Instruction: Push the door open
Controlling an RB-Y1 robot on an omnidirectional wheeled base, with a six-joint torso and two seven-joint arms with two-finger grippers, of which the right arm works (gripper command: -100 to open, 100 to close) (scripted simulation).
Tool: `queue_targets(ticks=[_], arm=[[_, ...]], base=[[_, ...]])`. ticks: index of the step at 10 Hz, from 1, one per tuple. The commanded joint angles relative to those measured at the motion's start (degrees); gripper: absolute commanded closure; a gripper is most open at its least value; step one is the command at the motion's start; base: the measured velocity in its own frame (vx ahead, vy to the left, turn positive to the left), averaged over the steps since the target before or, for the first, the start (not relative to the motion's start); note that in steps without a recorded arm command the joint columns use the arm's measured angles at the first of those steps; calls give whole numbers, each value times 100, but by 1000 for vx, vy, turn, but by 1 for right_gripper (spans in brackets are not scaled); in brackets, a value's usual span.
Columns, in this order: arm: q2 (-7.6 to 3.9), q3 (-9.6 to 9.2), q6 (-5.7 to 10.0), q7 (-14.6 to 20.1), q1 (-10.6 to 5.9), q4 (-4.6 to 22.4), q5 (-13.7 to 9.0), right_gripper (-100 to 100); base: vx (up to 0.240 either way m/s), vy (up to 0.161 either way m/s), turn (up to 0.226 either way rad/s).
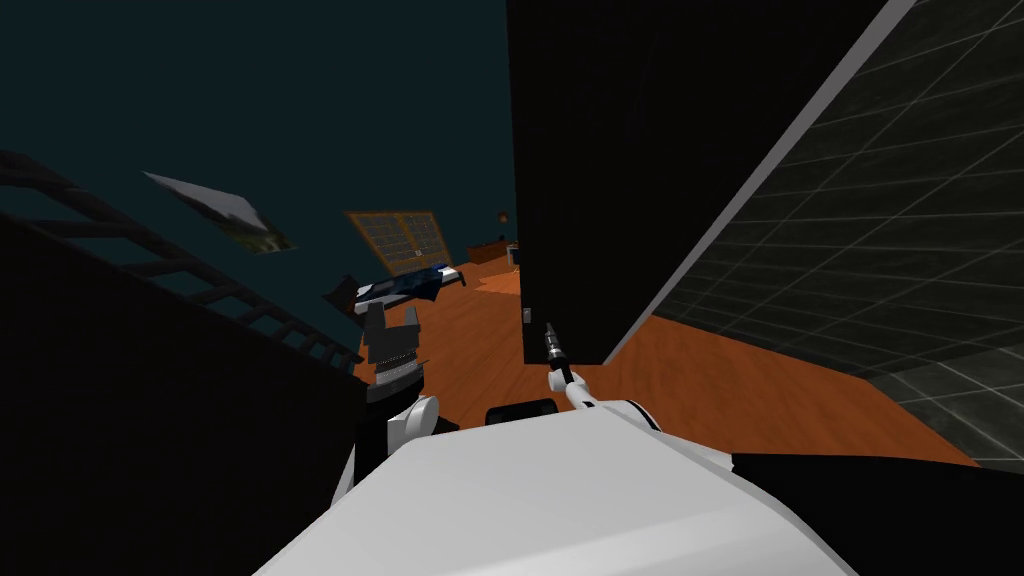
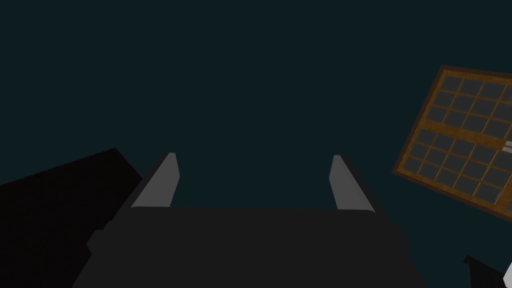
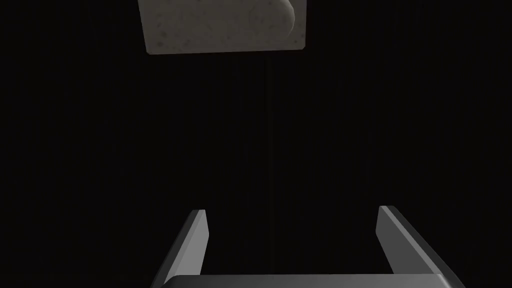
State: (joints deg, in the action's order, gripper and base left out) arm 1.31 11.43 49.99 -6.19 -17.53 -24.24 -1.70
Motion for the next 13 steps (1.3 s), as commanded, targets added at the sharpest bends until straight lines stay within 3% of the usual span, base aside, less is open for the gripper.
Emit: queue_targets(ticks=[1, 6, 7, 8, 11, 13], arm=[[-72, -9, -26, 3, 50, -80, 7, -100], [-481, 11, -12, -18, 54, -78, -12, -100], [-481, 11, -12, -18, 54, -64, -12, -100], [-631, 27, -1, -35, 57, -76, -26, -100], [-659, 49, 14, -58, 62, -74, -47, -100], [-574, 63, 24, -72, 65, -73, -59, -100]], base=[[72, -183, 1], [112, -166, 7], [98, -89, 10], [145, -59, 32], [146, 46, 18], [90, 145, 26]])
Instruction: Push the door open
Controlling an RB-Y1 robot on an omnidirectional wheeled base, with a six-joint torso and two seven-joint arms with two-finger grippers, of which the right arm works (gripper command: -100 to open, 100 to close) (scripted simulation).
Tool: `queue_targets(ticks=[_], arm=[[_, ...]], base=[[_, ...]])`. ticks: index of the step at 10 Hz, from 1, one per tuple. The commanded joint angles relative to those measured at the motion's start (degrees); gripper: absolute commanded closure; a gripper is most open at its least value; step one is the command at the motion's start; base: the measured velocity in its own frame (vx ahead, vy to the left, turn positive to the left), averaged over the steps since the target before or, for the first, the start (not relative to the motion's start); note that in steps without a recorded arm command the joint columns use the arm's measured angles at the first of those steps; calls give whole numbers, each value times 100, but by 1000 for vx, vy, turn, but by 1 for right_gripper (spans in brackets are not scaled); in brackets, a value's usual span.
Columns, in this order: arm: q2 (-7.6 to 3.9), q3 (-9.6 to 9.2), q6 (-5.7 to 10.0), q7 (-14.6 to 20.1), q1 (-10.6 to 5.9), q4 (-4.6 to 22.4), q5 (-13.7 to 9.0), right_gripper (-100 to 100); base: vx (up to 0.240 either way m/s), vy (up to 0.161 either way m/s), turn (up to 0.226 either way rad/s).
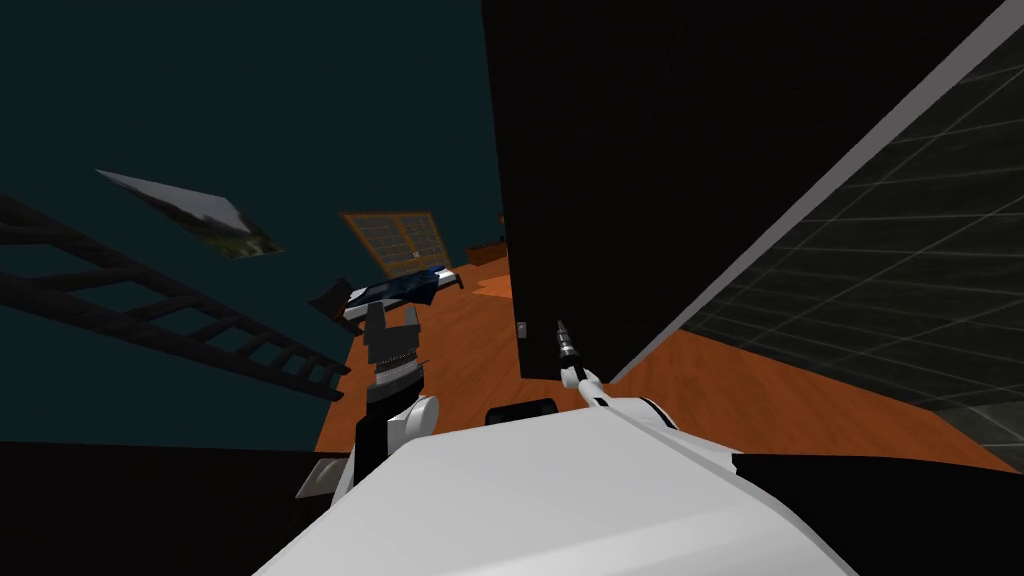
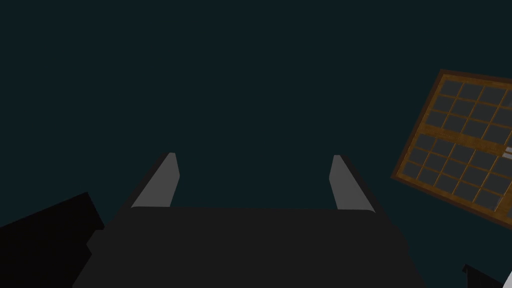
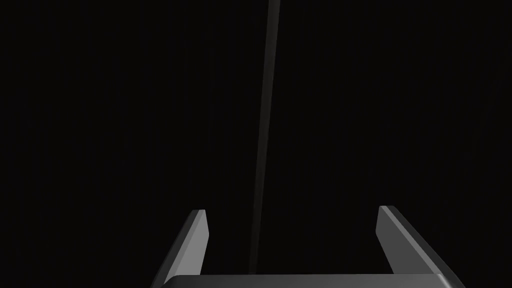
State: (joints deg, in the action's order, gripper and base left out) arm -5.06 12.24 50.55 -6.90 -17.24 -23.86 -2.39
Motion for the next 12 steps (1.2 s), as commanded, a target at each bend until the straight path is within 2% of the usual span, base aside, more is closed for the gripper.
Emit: queue_targets(ticks=[1, 3, 4, 6, 8, 9, 10, 11, 12], arm=[[123, -13, -28, -7, 37, -111, 4, -100], [327, 0, -19, -20, 39, -110, -8, -100], [327, 0, -19, -20, 39, -6, -8, -100], [586, 10, -12, -30, 42, -109, -17, -100], [586, 10, -12, -30, 42, -109, -17, -100], [756, 15, -9, -35, 43, -109, -22, -100], [668, 1, -68, -17, 83, -202, -12, -100], [668, 1, -68, -17, 83, -202, -12, 100], [668, 1, -68, -17, 83, -202, -12, 100]], base=[[91, 167, 48], [92, 189, 32], [31, 132, 21], [29, 148, 22], [14, 83, -3], [1, 92, 20], [1, 56, -2], [-1, -11, -2], [-6, -27, -19]])
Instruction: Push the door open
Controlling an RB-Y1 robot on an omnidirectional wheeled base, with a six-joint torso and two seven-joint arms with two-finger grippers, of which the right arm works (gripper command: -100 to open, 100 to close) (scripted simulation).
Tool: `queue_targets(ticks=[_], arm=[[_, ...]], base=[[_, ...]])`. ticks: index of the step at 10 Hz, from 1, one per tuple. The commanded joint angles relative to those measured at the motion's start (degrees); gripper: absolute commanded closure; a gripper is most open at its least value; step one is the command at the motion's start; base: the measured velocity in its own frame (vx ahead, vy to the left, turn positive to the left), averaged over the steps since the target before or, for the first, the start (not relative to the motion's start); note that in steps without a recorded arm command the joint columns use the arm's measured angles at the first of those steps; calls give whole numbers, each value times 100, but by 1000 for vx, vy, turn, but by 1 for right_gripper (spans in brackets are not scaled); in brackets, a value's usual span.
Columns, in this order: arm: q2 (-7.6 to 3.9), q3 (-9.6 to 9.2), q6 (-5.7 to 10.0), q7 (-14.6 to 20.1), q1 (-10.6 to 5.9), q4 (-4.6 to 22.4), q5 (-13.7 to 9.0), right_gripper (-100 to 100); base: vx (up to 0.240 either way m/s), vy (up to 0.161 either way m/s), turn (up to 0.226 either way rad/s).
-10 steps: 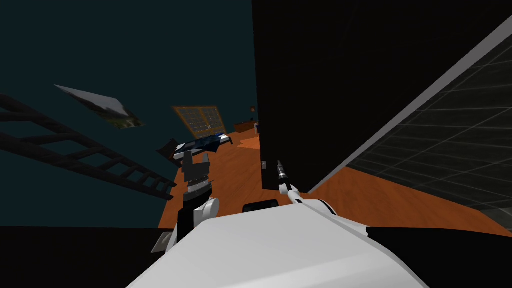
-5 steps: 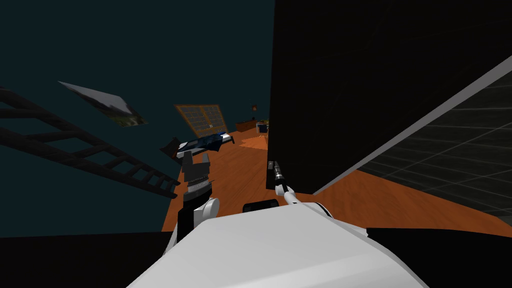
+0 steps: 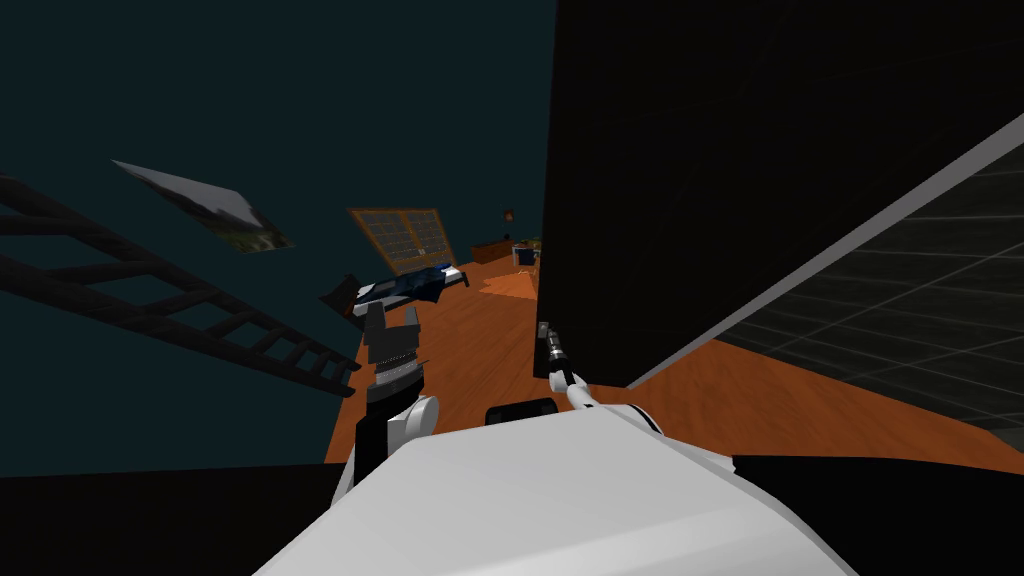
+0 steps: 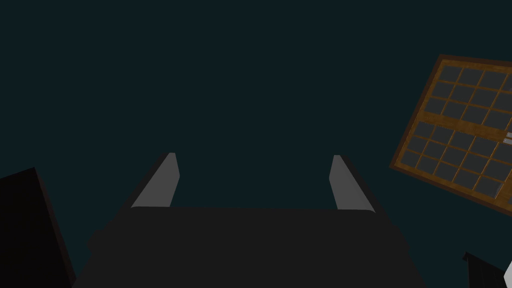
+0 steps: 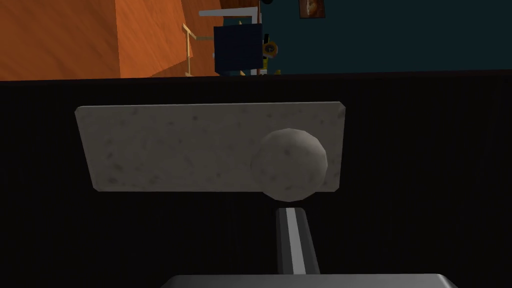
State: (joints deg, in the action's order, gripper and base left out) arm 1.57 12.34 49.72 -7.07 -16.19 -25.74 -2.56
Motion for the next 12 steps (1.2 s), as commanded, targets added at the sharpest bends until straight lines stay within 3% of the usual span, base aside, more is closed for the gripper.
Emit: queue_targets(ticks=[1, 4, 5, 7, 8, 12], arm=[[6, -9, 14, 0, -22, -15, 5, 100], [6, -9, 14, 0, -22, -15, 5, 100], [-164, -58, -1, 25, -1, -43, 21, -100], [-164, -58, -1, 25, -1, -43, 21, -100], [-330, -126, -22, 59, 27, -83, 44, -100], [-561, -325, -84, 157, 109, -199, 111, -100]], base=[[3, -23, 11], [1, -3, 5], [9, -92, -125], [27, -73, -22], [55, -76, -100], [43, -136, -200]])
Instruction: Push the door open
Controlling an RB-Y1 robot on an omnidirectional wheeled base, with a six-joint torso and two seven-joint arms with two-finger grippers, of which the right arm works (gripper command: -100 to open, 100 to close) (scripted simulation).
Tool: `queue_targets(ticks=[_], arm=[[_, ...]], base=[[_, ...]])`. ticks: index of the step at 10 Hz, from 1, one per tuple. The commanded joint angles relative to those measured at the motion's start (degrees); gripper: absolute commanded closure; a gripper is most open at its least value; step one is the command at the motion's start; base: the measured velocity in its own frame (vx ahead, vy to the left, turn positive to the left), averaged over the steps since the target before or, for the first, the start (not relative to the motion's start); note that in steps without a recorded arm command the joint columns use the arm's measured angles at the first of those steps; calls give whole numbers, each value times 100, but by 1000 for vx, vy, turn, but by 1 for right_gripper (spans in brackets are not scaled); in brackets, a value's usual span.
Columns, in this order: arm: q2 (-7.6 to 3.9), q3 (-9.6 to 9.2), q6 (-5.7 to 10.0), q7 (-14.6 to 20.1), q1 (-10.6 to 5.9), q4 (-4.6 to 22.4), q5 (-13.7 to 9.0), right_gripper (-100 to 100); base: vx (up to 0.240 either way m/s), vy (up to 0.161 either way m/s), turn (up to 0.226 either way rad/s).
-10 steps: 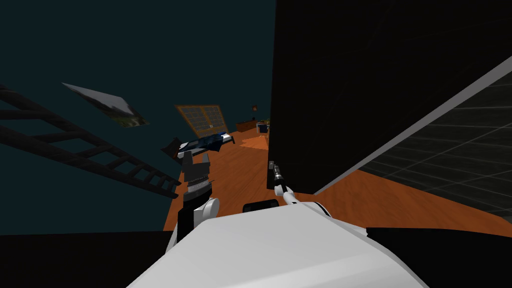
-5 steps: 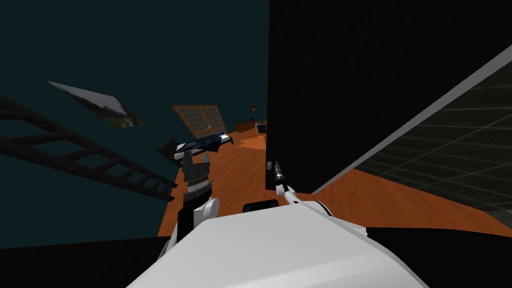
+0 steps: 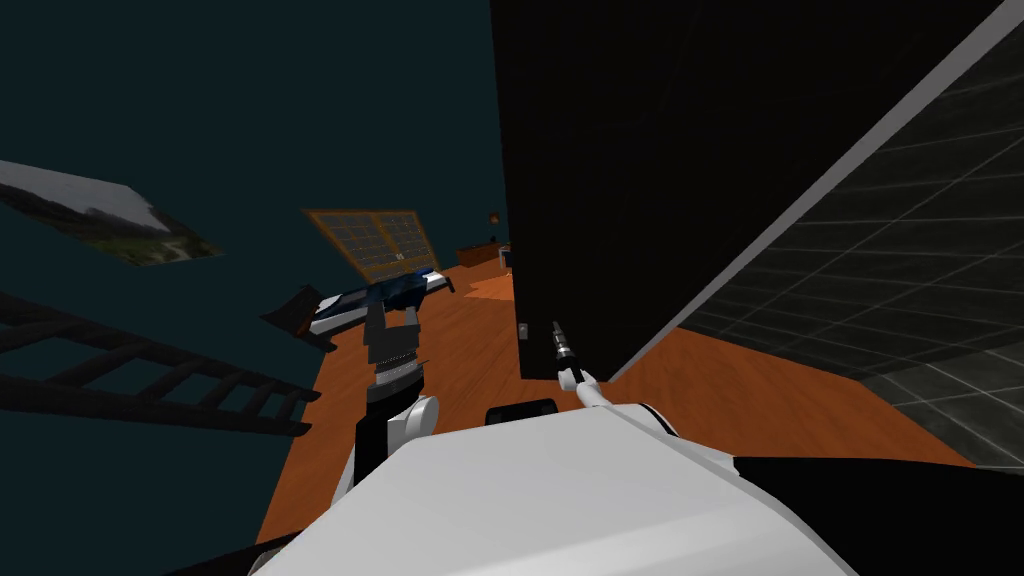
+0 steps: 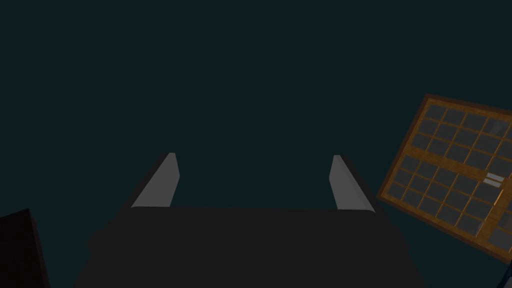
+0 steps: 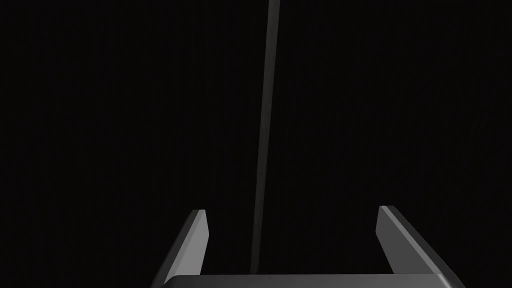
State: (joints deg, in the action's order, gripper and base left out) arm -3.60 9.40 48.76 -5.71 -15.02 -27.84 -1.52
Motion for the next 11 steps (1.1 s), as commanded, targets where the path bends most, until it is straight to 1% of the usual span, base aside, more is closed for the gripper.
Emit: queue_targets(ticks=[1, 2, 3, 4, 5, 6, 7, 8, 10, 11], arm=[[-52, -118, -16, 64, 28, -40, 37, -100], [-8, -205, -43, 108, 64, -90, 66, -100], [83, -288, -69, 149, 98, -139, 94, -100], [198, -355, -90, 182, 126, -178, 117, -100], [198, -355, -90, 182, 126, -178, 117, -100], [299, -398, -103, 204, 144, -203, 131, -100], [299, -398, -103, 204, 144, -203, 131, -100], [386, -430, -113, 220, 157, -222, 142, -100], [489, -462, -123, 236, 171, -240, 153, -100], [519, -470, -126, 239, 174, -245, 155, -100]], base=[[41, -157, -266], [26, -96, -272], [-22, -4, -250], [-81, 100, -206], [-71, 100, -64], [-95, 110, -59], [-87, 100, -41], [-88, 121, -54], [-106, 163, -53], [-146, 174, -15]])
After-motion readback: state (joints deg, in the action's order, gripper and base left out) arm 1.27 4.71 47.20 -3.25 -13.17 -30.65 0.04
